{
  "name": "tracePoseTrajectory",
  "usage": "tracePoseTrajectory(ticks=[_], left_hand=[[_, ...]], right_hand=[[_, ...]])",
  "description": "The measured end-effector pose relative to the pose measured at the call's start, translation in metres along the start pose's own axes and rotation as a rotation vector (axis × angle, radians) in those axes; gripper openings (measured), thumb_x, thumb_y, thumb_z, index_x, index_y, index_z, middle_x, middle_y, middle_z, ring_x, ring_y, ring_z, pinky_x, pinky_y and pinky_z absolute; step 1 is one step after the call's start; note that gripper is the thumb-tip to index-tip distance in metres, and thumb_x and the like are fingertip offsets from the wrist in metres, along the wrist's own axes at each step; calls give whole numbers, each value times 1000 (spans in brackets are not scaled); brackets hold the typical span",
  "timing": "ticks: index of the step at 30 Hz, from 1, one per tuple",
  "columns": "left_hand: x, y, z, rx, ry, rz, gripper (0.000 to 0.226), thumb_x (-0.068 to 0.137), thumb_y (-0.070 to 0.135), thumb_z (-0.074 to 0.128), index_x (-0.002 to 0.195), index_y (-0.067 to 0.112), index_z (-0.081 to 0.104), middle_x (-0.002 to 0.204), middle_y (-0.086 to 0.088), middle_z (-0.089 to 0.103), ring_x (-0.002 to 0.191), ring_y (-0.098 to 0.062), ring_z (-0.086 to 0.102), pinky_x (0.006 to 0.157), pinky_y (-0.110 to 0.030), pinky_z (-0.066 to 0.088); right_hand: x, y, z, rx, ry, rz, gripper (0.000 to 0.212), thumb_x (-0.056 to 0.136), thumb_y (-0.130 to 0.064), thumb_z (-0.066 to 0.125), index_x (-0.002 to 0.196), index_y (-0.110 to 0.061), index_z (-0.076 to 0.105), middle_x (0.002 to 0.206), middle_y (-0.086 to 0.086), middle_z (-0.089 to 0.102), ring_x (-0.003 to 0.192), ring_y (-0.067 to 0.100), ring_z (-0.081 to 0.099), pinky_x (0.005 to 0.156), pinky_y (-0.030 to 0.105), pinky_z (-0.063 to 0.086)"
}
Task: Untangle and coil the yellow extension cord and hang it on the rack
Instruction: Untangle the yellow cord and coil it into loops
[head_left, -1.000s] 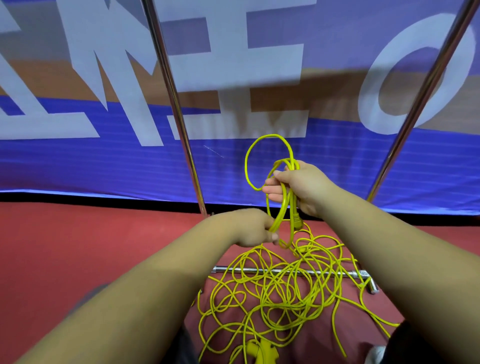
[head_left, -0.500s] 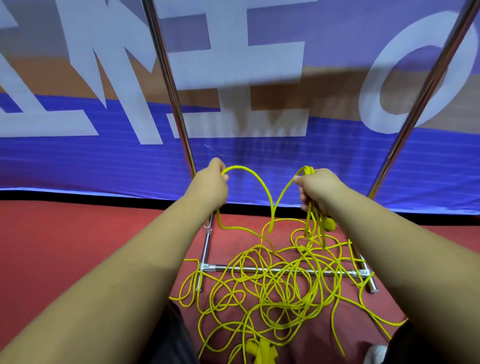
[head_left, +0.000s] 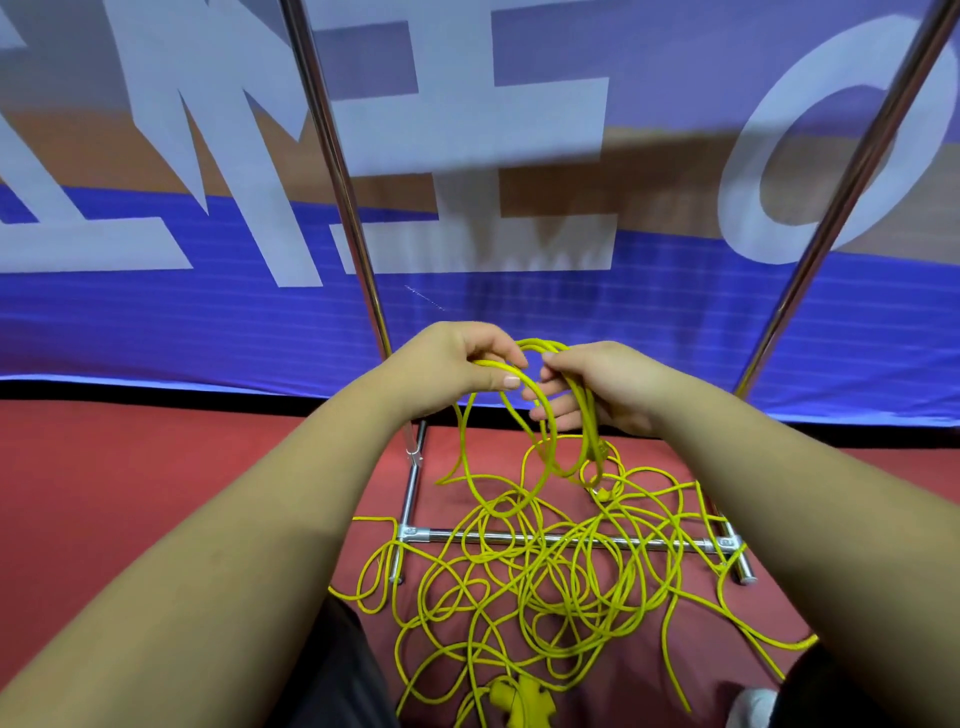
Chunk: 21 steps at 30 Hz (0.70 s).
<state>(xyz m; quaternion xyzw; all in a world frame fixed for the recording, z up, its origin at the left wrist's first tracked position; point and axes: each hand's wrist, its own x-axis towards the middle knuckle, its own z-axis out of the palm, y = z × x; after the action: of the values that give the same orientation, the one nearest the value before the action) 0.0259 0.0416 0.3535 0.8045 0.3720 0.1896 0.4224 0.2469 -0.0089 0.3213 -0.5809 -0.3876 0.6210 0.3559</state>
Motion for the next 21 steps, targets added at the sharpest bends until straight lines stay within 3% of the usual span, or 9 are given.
tracePoseTrajectory(ticks=[3,5,8,11,14,18,21], left_hand=[[4,-4,2,6,79,-14,28,83,25,87,97,18,64,72,7,66,67,-11,54,66,-31,45],[7,-7,3,48,152,-15,28,80,31,89,90,20,66,71,6,61,66,-10,51,65,-31,44],[10,-11,2,135,235,-36,30,78,42,88,86,22,67,71,8,59,65,-7,50,65,-31,45],[11,-13,-2,157,262,-79,37,77,48,87,84,19,65,67,7,54,58,-8,43,56,-26,39],[13,-15,-7,181,280,-112,47,74,57,86,80,18,61,61,9,50,52,-9,40,50,-25,37],[12,-30,-18,255,192,-129,42,80,54,82,79,18,61,67,-1,63,60,-12,57,62,-36,49],[8,-45,-31,270,188,-181,35,88,45,79,83,16,60,69,-1,61,55,-7,46,60,-30,40]], right_hand=[[-3,-1,12,40,-57,10,34,111,-35,51,117,-5,65,90,15,78,72,28,75,75,45,64],[-4,-1,18,29,-72,10,38,109,-43,53,110,-8,67,74,7,70,58,21,66,64,38,62],[-7,-3,22,42,-77,-7,47,105,-57,54,96,-13,65,61,-3,45,46,13,41,49,28,43],[-10,-7,22,38,-99,-14,52,99,-67,57,91,-16,60,60,-6,35,44,9,30,43,23,31],[-12,-13,19,31,-135,-4,47,95,-64,64,89,-19,55,60,-7,30,41,6,26,39,20,25],[-17,-25,6,92,-199,-14,38,100,-51,64,82,-20,51,51,-10,26,34,3,21,33,18,18],[-22,-31,-11,212,-219,-34,37,103,-46,61,79,-20,49,47,-12,25,31,3,21,30,18,17]])
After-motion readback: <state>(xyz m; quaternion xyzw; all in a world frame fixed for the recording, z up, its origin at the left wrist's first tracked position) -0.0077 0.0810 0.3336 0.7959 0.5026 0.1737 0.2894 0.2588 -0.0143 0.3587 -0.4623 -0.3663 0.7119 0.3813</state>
